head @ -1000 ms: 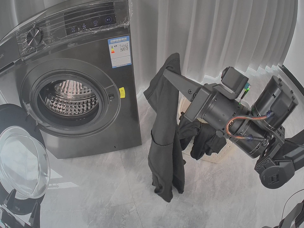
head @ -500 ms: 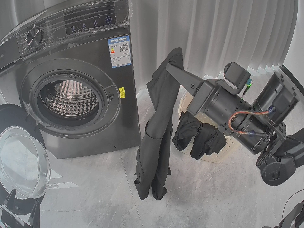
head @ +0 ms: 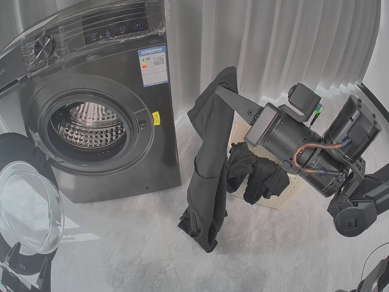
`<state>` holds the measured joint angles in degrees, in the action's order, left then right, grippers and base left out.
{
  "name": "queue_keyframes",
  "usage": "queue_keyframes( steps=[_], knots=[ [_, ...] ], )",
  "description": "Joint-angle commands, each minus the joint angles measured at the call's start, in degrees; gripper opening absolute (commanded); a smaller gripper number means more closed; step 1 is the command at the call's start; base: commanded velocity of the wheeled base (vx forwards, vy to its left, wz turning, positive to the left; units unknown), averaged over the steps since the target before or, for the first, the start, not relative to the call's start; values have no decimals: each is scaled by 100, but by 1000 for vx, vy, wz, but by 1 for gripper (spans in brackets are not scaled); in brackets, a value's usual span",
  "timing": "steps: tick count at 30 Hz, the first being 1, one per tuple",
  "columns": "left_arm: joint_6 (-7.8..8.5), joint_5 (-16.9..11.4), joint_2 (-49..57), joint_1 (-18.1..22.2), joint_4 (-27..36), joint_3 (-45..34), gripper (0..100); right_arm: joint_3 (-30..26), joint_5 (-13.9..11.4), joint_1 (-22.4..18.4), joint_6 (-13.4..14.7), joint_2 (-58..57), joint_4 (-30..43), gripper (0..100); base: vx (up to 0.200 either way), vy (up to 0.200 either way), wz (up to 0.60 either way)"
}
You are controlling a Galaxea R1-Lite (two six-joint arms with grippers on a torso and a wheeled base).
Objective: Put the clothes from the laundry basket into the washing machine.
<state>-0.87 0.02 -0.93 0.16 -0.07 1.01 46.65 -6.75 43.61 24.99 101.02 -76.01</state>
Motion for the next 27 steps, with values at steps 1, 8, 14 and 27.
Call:
queue_keyframes(
  steps=[1, 8, 14, 27],
  knots=[
    [-1, 6, 93, 2, -1, -101, 100, 10, -37, -124, -3, 31, -10, 0, 0, 0, 600],
    [-1, 6, 93, 2, -1, -101, 100, -69, -186, -212, 23, -12, -10, 0, 0, 0, 343],
    [-19, 6, 93, 2, -1, -101, 100, -192, -212, -230, 32, 23, -28, 0, 0, 0, 0],
    [-10, 6, 93, 2, -1, -101, 100, -200, -204, -177, 15, 40, -28, 0, 0, 0, 277]
  ],
)
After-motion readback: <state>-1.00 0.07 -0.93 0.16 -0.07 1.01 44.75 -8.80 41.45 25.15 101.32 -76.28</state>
